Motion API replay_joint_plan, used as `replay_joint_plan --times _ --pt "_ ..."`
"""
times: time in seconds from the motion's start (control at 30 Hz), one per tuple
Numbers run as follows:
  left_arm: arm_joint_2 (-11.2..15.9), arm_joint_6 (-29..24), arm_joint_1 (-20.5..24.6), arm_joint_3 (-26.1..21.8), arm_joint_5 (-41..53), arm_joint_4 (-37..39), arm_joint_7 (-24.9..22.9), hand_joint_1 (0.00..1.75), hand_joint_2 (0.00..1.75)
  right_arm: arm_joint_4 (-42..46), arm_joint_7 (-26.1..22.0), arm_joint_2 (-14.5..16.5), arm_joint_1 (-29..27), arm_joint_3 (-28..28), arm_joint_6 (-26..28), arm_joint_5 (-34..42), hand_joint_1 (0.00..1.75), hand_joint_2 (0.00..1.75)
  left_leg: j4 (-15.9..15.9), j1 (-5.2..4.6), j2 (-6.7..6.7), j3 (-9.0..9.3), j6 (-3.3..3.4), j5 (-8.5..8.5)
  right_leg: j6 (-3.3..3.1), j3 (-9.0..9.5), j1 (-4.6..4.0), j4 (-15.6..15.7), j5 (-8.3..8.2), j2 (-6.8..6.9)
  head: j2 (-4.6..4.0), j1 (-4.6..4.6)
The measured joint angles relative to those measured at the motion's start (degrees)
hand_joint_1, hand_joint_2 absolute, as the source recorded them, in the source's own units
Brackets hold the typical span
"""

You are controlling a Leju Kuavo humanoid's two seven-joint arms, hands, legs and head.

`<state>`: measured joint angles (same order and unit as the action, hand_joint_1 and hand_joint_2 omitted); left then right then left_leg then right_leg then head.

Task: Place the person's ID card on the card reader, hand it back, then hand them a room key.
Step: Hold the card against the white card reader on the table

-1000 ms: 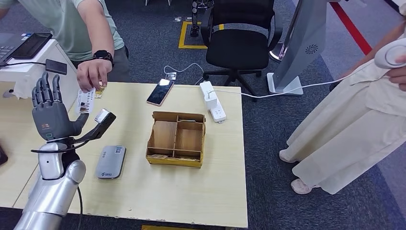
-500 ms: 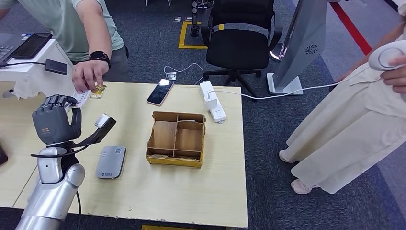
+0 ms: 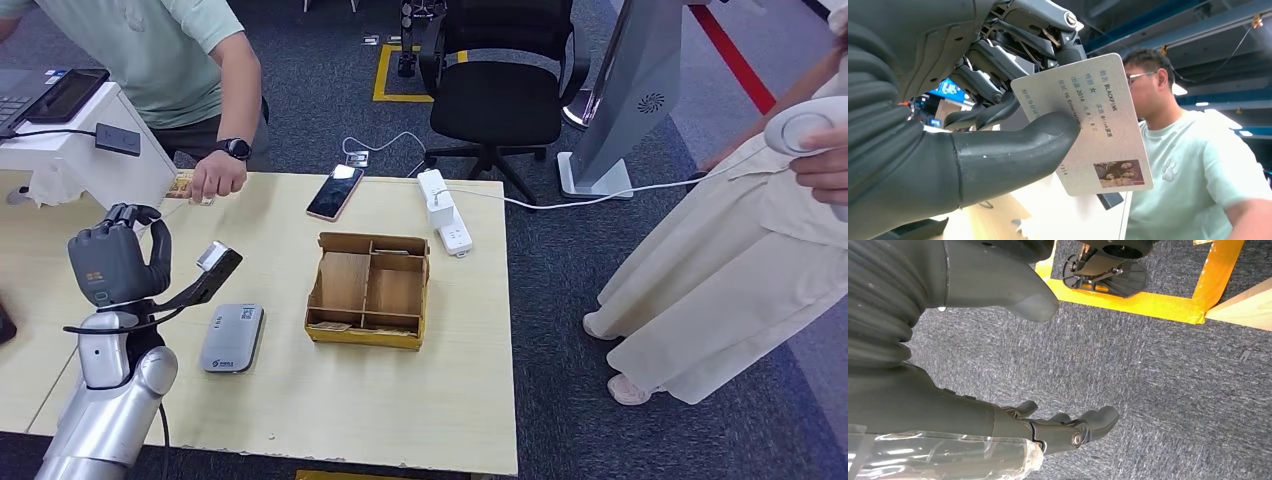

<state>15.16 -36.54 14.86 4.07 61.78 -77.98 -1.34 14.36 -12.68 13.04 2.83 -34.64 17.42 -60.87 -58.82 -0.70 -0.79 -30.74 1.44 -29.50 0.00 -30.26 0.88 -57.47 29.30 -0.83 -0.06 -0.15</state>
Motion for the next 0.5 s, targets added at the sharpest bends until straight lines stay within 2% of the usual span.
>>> replay_joint_plan --times 0.5 --pt "0.01 4.44 -1.85 -0.01 -8.83 -1.89 1.89 1.75 1.75 0.0 0.07 -0.16 -0.28 0.41 0.69 0.53 0.0 1.75 0.0 0.0 0.0 0.0 0.0 0.0 0.0 0.0 0.0 0.0 0.0 0.0 0.0 0.0"
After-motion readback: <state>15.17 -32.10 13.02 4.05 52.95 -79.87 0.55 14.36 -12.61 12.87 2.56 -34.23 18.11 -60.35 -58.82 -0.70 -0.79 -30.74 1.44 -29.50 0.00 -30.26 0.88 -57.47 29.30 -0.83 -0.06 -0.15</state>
